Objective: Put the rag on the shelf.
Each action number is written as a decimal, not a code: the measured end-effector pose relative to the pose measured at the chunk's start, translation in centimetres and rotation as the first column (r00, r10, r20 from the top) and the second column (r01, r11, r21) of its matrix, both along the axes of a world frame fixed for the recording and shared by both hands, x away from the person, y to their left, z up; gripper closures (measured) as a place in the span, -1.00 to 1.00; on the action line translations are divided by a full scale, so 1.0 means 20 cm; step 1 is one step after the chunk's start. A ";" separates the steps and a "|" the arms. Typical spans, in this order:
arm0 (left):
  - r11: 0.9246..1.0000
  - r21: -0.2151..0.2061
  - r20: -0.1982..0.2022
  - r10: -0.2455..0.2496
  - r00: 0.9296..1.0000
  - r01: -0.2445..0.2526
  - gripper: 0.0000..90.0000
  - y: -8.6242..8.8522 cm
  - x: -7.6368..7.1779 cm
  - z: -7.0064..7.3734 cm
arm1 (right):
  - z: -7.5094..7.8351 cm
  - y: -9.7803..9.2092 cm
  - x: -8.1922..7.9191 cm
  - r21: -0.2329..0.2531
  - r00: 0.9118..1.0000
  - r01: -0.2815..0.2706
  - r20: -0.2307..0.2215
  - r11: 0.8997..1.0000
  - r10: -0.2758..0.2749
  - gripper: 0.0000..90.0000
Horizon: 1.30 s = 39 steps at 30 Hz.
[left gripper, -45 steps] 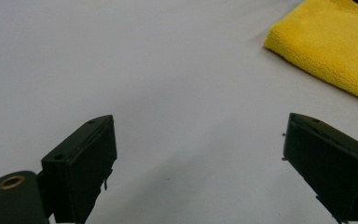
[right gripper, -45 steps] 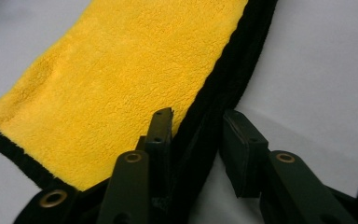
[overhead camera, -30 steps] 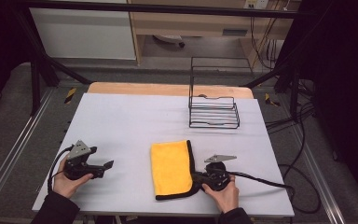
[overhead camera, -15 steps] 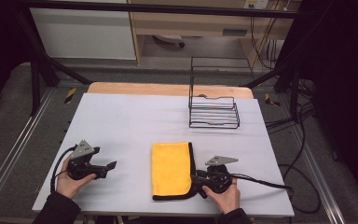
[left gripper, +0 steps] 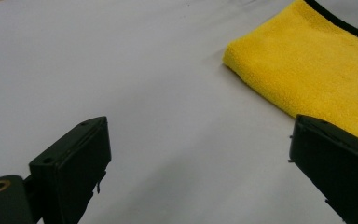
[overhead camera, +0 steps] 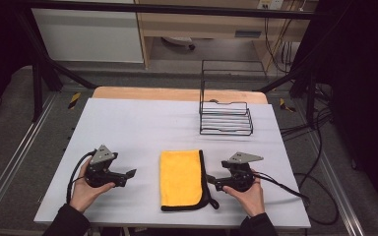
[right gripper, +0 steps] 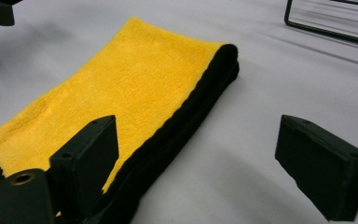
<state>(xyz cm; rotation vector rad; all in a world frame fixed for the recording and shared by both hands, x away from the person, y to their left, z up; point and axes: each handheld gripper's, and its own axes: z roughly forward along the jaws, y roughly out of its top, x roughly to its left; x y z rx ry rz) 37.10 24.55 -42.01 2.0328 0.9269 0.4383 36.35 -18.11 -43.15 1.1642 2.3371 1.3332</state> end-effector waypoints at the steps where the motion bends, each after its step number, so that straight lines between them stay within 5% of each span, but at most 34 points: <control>1: 1.000 -0.005 -0.002 0.000 1.000 0.000 -0.88 -0.01 0.00 0.00 | 0.00 -0.01 0.01 0.002 1.000 0.000 -0.002 1.000 0.000 -0.73; 26: 1.000 0.012 -0.045 -0.027 0.999 0.028 -0.70 -0.41 0.22 0.05 | 0.01 -0.07 0.04 -0.019 1.000 0.009 0.014 1.000 -0.009 -0.89; 39: 0.999 0.027 -0.128 0.030 0.991 -0.027 -0.10 -0.48 0.32 -0.04 | -0.01 -0.06 0.05 -0.033 1.000 0.013 0.005 0.999 -0.013 -0.86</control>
